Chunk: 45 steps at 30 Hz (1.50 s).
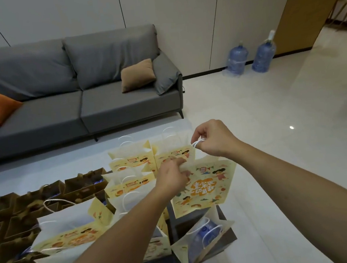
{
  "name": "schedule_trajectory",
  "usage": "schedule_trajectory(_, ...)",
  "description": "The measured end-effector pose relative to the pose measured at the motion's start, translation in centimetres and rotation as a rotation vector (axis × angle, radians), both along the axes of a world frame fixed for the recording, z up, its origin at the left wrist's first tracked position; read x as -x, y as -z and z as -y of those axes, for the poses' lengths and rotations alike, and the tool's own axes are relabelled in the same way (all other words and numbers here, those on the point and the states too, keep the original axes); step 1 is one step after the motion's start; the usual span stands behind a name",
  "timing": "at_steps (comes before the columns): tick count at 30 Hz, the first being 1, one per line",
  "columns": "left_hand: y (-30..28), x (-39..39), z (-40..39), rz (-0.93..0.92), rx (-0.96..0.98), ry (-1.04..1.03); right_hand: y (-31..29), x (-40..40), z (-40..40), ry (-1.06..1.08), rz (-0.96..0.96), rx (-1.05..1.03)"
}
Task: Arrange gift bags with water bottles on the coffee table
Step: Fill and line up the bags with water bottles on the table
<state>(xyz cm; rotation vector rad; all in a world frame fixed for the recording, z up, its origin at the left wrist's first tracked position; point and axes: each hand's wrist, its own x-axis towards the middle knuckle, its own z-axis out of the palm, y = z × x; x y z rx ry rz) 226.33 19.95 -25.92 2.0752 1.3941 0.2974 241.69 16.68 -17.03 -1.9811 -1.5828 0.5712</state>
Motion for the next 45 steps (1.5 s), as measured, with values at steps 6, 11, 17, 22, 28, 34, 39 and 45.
schedule_trajectory(6, 3.4, 2.0, 2.1, -0.098, 0.112, 0.02, 5.6, 0.0, 1.1, -0.018, 0.088, 0.199)
schedule_trajectory(11, 4.8, 4.3, 3.7, -0.131, 0.157, 0.001, 10.2, 1.3, 1.4, -0.052, 0.196, 0.347)
schedule_trajectory(17, 5.4, 7.4, 4.1, -0.113, 0.175, -0.026, 13.3, 2.7, 1.9, -0.05, 0.213, 0.474)
schedule_trajectory(22, 5.5, 7.4, 3.0, -0.073, 0.121, -0.069, 14.3, 2.9, 1.9, -0.002, 0.158, 0.47)
schedule_trajectory(28, 5.9, 3.6, 0.1, -0.078, 0.129, -0.076, 14.7, 0.6, -1.5, -0.081, 0.074, 0.497)
schedule_trajectory(34, 7.2, -1.0, -5.8, -0.088, 0.192, -0.168, 16.1, -4.5, -8.7, -0.007, 0.038, 0.361)
schedule_trajectory(39, 8.8, -3.8, -9.8, -0.119, 0.237, -0.268, 17.6, -7.8, -13.6, -0.013, 0.024, 0.359)
schedule_trajectory(45, 10.5, -5.1, -14.1, -0.127, 0.229, -0.342, 19.5, -8.3, -20.5, -0.1, 0.1, 0.322)
